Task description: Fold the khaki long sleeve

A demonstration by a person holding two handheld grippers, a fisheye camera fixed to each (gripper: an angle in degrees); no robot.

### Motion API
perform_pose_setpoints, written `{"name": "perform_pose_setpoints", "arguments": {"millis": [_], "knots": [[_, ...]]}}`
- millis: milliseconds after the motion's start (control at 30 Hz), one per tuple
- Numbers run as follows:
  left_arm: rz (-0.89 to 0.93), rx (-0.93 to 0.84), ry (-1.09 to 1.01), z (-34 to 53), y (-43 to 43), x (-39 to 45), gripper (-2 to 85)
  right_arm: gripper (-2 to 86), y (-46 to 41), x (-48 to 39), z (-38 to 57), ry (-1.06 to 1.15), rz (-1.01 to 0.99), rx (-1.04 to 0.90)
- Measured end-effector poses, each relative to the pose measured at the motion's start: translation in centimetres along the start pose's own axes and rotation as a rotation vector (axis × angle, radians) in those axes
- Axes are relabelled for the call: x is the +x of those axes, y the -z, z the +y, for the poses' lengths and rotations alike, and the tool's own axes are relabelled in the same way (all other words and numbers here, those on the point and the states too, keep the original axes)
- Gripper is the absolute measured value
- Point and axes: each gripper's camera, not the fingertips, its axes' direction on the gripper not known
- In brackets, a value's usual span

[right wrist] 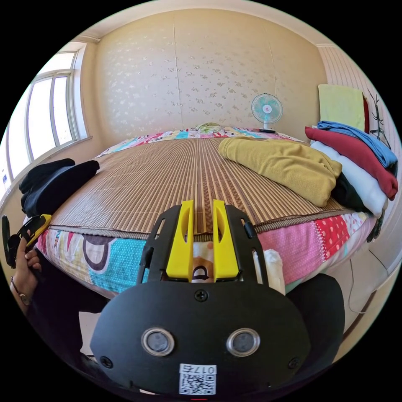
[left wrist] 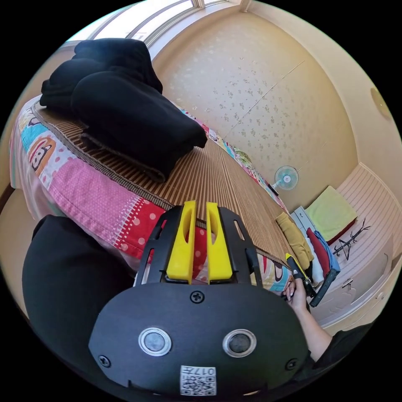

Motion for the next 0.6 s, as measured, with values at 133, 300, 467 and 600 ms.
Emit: {"name": "perform_pose_setpoints", "arguments": {"millis": [133,300,467,600], "knots": [[0.069,0.010,0.080,-0.4,0.2,-1.6,0.3,7.4,0.0,0.1,0.0,-0.003,-0.002,0.001],[0.208,0.019,0.184,-0.5,-0.1,-3.7,-0.8,7.3,0.0,0.3,0.0,-0.013,-0.011,0.004],[0.122,-0.003,0.115,-1.1,-0.4,-2.0,-1.0,7.1,-0.1,0.6,0.0,-0.028,-0.021,0.007],[0.063,-0.011,0.067,-1.3,-0.7,-0.8,-1.0,7.3,-0.2,0.1,-0.1,-0.005,-0.005,0.001]]}}
